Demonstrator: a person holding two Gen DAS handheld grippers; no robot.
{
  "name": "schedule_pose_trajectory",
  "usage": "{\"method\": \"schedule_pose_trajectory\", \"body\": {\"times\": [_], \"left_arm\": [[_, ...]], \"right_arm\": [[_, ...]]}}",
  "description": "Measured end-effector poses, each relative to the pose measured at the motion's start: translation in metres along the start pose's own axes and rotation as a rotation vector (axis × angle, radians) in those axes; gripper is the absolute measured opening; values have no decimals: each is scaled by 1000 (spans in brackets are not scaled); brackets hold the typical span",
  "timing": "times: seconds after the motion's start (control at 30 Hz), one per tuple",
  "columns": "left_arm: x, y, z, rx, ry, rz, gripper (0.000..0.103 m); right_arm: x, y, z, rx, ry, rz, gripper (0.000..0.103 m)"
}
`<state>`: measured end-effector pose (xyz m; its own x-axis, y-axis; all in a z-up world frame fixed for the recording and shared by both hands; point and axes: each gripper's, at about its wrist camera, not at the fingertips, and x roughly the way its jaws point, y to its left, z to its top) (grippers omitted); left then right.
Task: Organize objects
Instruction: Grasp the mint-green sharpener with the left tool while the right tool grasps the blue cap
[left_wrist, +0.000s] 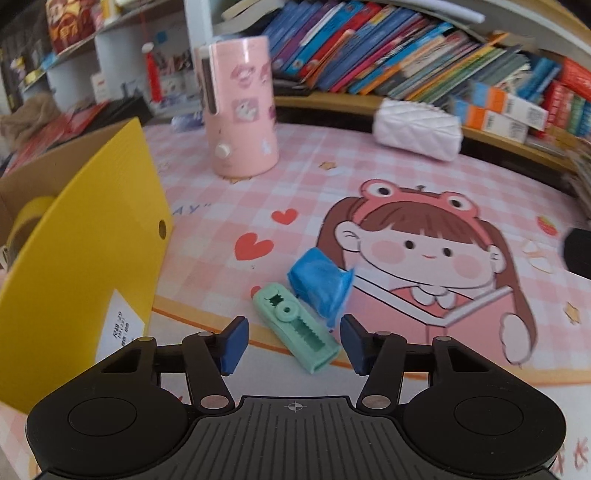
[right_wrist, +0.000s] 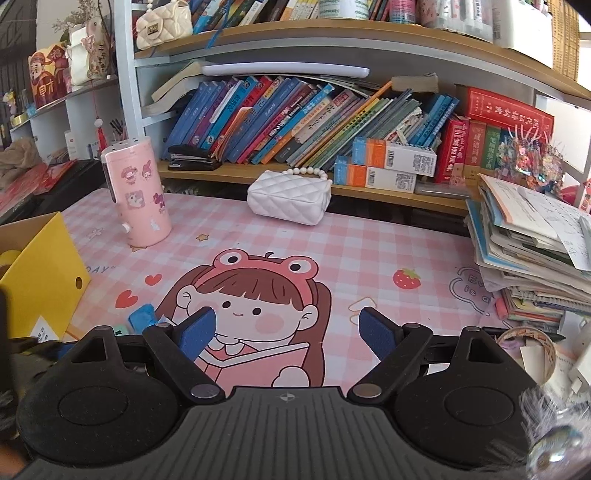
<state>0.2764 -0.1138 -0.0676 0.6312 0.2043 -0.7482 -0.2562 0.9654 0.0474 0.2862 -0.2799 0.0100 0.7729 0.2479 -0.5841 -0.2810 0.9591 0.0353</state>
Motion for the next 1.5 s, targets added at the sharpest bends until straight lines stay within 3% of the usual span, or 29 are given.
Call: {"method": "schedule_pose_trajectory", "body": {"times": [0.13, 0.27, 0.47, 0.63, 0.9, 0.97, 1.0, 1.07, 1.17, 1.5], "left_arm": [[11, 1, 1, -24, 14, 1, 44], [10, 2, 2, -2, 13, -19, 23], [-20, 22, -12, 23, 16, -31, 23], [-48, 38, -32, 32, 52, -55, 23], [-75, 52, -48, 2, 39, -73, 23], [-79, 55, -49, -11, 32, -76, 23], [-80, 57, -50, -15, 29, -78, 23], [-82, 60, -51, -24, 25, -80, 23], [-84, 63, -52, -28, 22, -90, 23], [-101, 68, -56, -5, -17, -174, 23]], "right_arm": [[2, 2, 2, -18, -4, 13, 85], [5, 5, 4, -33, -6, 34, 85], [19, 18, 9, -67, -11, 107, 85], [55, 49, 12, -161, 33, 215, 85], [121, 111, 5, -440, 135, 345, 65], [130, 117, 2, -475, 165, 357, 52], [134, 119, 1, -478, 182, 360, 51], [137, 117, 0, -445, 200, 382, 35], [135, 114, 1, -400, 217, 381, 30], [68, 84, 6, -199, 141, 282, 28]]}}
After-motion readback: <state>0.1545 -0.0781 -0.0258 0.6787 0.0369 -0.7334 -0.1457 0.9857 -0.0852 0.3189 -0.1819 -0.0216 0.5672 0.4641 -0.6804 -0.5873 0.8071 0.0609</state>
